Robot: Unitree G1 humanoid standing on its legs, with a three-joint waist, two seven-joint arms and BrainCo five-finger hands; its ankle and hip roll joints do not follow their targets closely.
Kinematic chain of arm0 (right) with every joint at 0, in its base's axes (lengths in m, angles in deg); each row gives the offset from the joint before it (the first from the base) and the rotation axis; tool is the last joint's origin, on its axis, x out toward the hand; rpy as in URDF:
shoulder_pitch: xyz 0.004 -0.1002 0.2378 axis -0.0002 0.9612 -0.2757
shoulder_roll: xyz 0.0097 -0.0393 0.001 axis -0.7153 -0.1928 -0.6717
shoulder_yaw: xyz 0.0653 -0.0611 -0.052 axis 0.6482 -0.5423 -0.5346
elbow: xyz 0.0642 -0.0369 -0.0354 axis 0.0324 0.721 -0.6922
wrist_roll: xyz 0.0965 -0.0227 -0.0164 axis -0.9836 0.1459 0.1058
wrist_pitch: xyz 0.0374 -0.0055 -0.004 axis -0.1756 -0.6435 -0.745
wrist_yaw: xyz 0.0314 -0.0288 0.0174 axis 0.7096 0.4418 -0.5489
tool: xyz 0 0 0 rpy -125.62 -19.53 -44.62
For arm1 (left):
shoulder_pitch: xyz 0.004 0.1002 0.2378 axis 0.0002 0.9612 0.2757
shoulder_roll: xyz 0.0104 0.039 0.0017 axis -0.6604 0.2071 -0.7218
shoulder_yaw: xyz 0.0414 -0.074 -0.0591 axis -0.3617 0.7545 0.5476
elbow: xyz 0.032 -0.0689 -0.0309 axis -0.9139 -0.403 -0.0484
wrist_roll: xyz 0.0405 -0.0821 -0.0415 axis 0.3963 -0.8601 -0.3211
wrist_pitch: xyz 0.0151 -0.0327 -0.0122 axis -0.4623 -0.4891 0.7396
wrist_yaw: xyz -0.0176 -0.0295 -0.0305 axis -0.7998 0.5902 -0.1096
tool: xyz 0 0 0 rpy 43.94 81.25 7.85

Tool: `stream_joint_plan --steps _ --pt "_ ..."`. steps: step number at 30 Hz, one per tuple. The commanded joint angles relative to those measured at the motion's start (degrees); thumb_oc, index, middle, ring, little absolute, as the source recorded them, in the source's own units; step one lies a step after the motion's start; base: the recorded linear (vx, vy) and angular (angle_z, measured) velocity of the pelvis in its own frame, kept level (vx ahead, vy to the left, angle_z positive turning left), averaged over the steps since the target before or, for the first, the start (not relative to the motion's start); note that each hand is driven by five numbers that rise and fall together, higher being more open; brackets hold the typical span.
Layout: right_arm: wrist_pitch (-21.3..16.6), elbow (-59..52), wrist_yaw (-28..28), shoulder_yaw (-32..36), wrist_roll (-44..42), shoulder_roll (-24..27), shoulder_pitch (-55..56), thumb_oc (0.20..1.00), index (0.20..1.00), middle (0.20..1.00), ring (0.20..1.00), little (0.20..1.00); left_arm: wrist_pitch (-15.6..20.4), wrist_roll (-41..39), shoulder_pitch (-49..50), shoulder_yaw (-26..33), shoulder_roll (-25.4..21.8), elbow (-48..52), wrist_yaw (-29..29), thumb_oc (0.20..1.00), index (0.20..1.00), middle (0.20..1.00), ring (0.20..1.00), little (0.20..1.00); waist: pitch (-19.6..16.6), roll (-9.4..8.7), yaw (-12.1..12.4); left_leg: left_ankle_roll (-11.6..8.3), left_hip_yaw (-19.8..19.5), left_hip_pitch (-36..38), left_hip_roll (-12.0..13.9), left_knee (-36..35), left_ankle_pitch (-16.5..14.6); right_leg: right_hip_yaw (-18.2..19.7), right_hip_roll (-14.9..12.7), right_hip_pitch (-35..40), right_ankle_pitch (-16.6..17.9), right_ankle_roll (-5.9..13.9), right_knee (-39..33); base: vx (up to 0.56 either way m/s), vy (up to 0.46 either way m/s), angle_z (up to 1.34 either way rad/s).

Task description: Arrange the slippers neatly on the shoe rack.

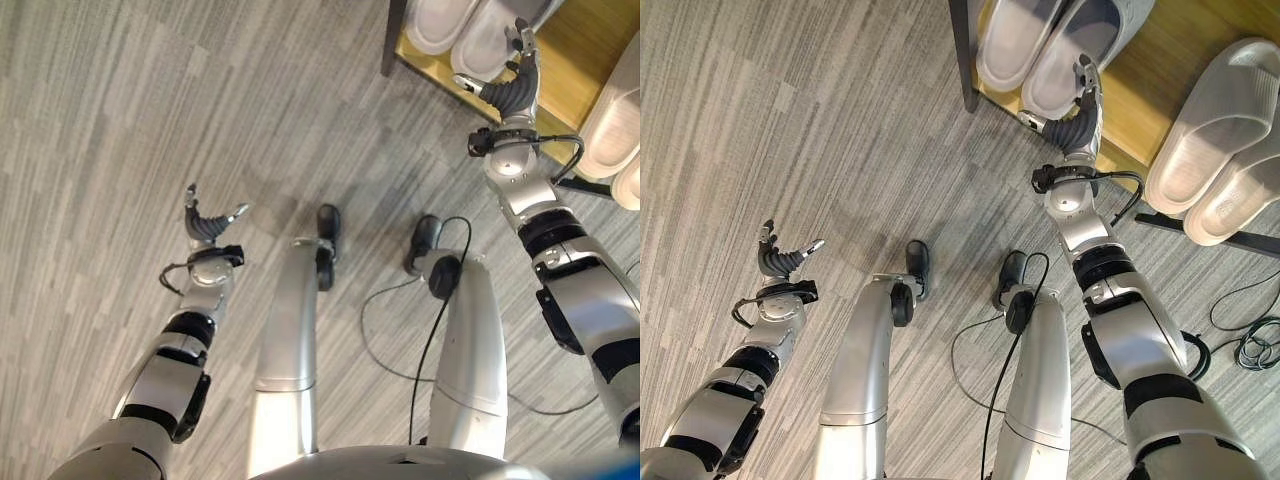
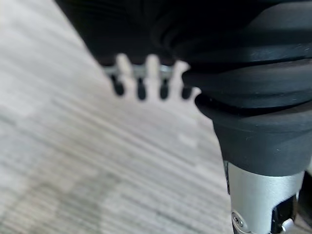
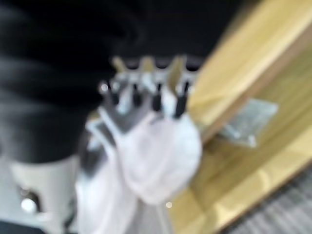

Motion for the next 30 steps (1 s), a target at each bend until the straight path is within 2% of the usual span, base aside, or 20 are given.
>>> stream_joint_plan --steps 1,3,5,7,8,9,10,11,13,18,20,21,22,23,24,25,26,27,29,30 --pt "0.38 -1.65 -6.2 2.17 2.77 -5.35 9.34 1.0 1.0 1.0 1.0 1.0 -1.01 5.14 -0.14 1.75 0.08 -0.82 -2.21 1.0 1.0 1.0 1.0 1.0 -1.31 1.09 -2.52 -4.33 -6.73 10.5 1.57 -13.54 5.37 3.84 -0.1 16.66 2.02 6.67 -8.6 -0.16 0.041 0.01" --pt "0.47 -1.91 -5.0 4.69 2.06 -8.91 20.06 1.0 1.0 1.0 1.0 1.0 -1.78 7.89 -0.81 0.19 1.49 1.31 -1.86 1.0 1.0 1.0 1.0 1.0 -0.42 1.02 -4.31 -4.68 -6.48 19.78 1.38 -20.66 7.07 2.91 -0.26 24.91 3.83 7.16 -14.36 -0.18 0.048 0.0" --pt "1.14 -0.46 0.46 3.41 1.99 -12.78 33.45 1.0 1.0 1.0 1.0 1.0 -1.07 9.09 2.17 -2.68 4.25 5.34 1.17 1.0 1.0 1.0 1.0 1.0 0.2 0.46 -6.04 -5.56 -6.17 33.26 1.39 -31.56 9.8 1.01 -0.16 37.8 7.46 8.17 -25.08 -0.18 0.004 -0.18" --pt "1.67 1.47 4.3 2.34 2.81 -13.74 40.6 1.0 1.0 1.0 1.0 1.0 -1.01 9.0 4.45 -4.8 5.96 7.03 4.49 1.0 1.0 1.0 1.0 1.0 -0.58 0.27 -6.86 -6.15 -5.69 42.32 1.22 -38.16 11.53 -0.56 0.17 46.48 8.94 8.62 -32.0 -0.09 -0.079 -0.23" --pt "2.22 1.38 6.65 1.86 4.48 -13.29 44.79 1.0 1.0 1.0 1.0 1.0 -0.88 8.83 6.39 -6.5 7.07 8.41 7.26 1.0 1.0 1.0 1.0 1.0 -0.8 0.02 -7.26 -6.49 -5.43 48.71 1.59 -43.32 14.84 -1.98 0.54 53.18 11.66 8.45 -38.16 -0.07 -0.077 -0.15" --pt "2.23 1.36 6.65 1.86 4.48 -13.29 44.81 1.0 1.0 1.0 1.0 1.0 -0.89 8.83 6.4 -6.5 7.07 8.42 7.26 1.0 1.0 1.0 1.0 1.0 -0.62 0.03 -7.25 -6.5 -5.44 48.99 1.59 -43.46 14.89 -2.02 0.55 53.46 11.7 8.45 -38.29 -0.05 -0.087 -0.08" --pt "2.38 1.3 7.47 1.75 5.03 -13.38 46.51 1.0 1.0 1.0 1.0 1.0 -0.92 9.31 7.76 -7.22 8.25 8.99 8.07 1.0 1.0 1.0 1.0 1.0 -0.97 -0.12 -7.41 -6.58 -5.28 52.39 1.67 -45.72 15.3 -2.25 0.86 56.5 12.34 8.63 -40.81 0.05 -0.042 -0.12" --pt "2.44 1.55 8.17 1.59 5.91 -13.19 48.61 1.0 1.0 1.0 1.0 1.0 -1.28 7.35 9.79 -6.94 9.32 8.37 9.9 1.0 1.0 1.0 1.0 1.0 -1.33 -0.18 -7.53 -6.6 -5.0 55.28 1.91 -47.43 15.74 -2.58 1.05 59.36 12.83 8.68 -42.95 0.12 -0.101 -0.1" --pt "4.01 6.52 10.43 2.64 6.31 -13.24 52.87 1.0 1.0 1.0 1.0 1.0 -1.88 -1.59 16.24 -5.85 11.57 7.21 16.97 1.0 1.0 1.0 1.0 1.0 -2.95 -0.01 -8.09 -7.07 -3.9 66.92 2.44 -54.12 16.96 -3.26 1.82 70.15 14.24 9.04 -49.74 0.17 -0.134 -0.03" --pt "5.02 8.86 13.65 2.45 8.99 -12.93 57.13 1.0 1.0 1.0 1.0 1.0 -3.92 -2.59 22.45 -8.21 13.21 7.45 22.5 1.0 1.0 1.0 1.0 1.0 -5.64 0.17 -8.57 -7.52 -2.74 76.33 3.32 -59.39 17.73 -3.91 3.11 79.4 14.44 9.08 -55.79 0.09 -0.09 0.01" --pt "6.06 10.87 15.81 1.72 10.54 -12.78 58.11 1.0 1.0 1.0 1.0 1.0 -7.73 -4.39 25.14 -9.56 15.65 2.7 28.56 1.0 1.0 1.0 1.0 1.0 -7.71 0.39 -8.84 -8.02 -1.83 80.66 3.81 -62.28 18.2 -3.71 3.98 83.45 14.47 9.08 -58.95 0.07 -0.101 -0.1" --pt "6.06 10.88 15.81 1.72 10.54 -12.76 58.09 1.0 1.0 1.0 1.0 1.0 -7.71 -4.4 25.11 -9.54 15.67 2.65 28.59 1.0 1.0 1.0 1.0 1.0 -7.54 0.4 -8.81 -8.03 -1.79 80.92 3.82 -62.43 18.24 -3.7 4.0 83.68 14.5 9.08 -59.05 0.07 -0.07 -0.09" --pt "6.59 13.2 17.38 1.08 11.39 -12.52 57.98 1.0 1.0 1.0 1.0 1.0 -7.54 2.96 25.73 -13.28 15.4 1.75 31.5 1.0 1.0 1.0 1.0 1.0 -8.92 0.64 -8.9 -8.25 -1.15 83.45 3.92 -64.63 18.62 -3.55 4.49 85.96 14.87 9.21 -61.59 0.11 -0.091 -0.12" --pt "7.85 13.28 19.44 1.08 12.72 -12.15 60.27 1.0 1.0 1.0 1.0 1.0 -9.41 -1.73 26.88 -16.39 8.66 29.88 35.01 1.0 1.0 1.0 1.0 1.0 -10.15 1.32 -8.18 -8.39 -0.88 85.88 4.04 -67.2 19.65 -4.21 4.62 88.81 15.35 9.37 -63.96 0.12 -0.103 -0.1" --pt "8.05 14.91 20.03 0.73 12.93 -11.43 59.4 1.0 1.0 1.0 1.0 1.0 -8.08 0.79 31.89 -19.21 4.31 32.09 38.92 1.0 1.0 1.0 1.0 1.0 -10.27 1.78 -7.77 -8.35 -0.9 86.36 4.08 -67.84 19.79 -4.19 4.62 89.47 15.52 9.31 -64.55 0.07 -0.099 -0.19" --pt "8.04 15.02 20.35 0.19 14.22 -11.88 58.67 1.0 1.0 1.0 1.0 1.0 -6.48 5.57 33.22 -21.41 2.36 29.48 39.37 1.0 1.0 1.0 1.0 1.0 -10.61 1.77 -7.97 -8.74 -1.12 86.47 4.06 -68.46 20.25 -4.35 4.78 89.81 15.94 9.44 -65.43 0.01 -0.064 0.01" --pt "7.78 14.5 20.02 -0.01 14.38 -12.12 59.04 1.0 1.0 1.0 1.0 1.0 -6.0 7.06 33.92 -23.0 2.37 29.65 40.28 1.0 1.0 1.0 1.0 1.0 -10.89 1.69 -8.22 -8.9 -0.97 86.83 4.11 -68.74 20.26 -4.1 4.92 90.14 16.12 9.51 -66.03 -0.01 -0.075 0.04" --pt "8.08 16.15 19.44 -0.31 14.88 -12.37 59.07 1.0 1.0 1.0 1.0 1.0 -6.72 11.9 33.44 -27.18 3.0 30.33 41.31 1.0 1.0 1.0 1.0 1.0 -11.39 1.72 -8.49 -9.07 -0.53 87.23 3.97 -68.74 20.04 -3.95 4.97 91.03 16.44 9.57 -66.93 0.0 -0.052 0.18" --pt "8.48 17.3 19.63 -1.14 15.61 -12.92 58.75 1.0 1.0 1.0 1.0 1.0 -6.95 12.36 33.21 -29.63 4.07 30.61 43.19 1.0 1.0 1.0 1.0 1.0 -11.97 1.91 -8.82 -9.21 0.01 87.74 4.04 -68.74 19.83 -3.76 5.04 92.0 16.8 9.63 -68.04 -0.01 -0.033 -0.08" --pt "8.94 18.19 20.03 -1.71 16.61 -12.99 58.66 1.0 1.0 1.0 1.0 1.0 -6.78 9.23 35.73 -32.34 2.54 36.38 47.12 1.0 1.0 1.0 1.0 1.0 -12.6 2.27 -8.89 -9.32 0.25 87.94 4.03 -68.74 19.61 -3.55 5.04 92.55 17.1 9.73 -69.01 -0.01 -0.019 -0.25"
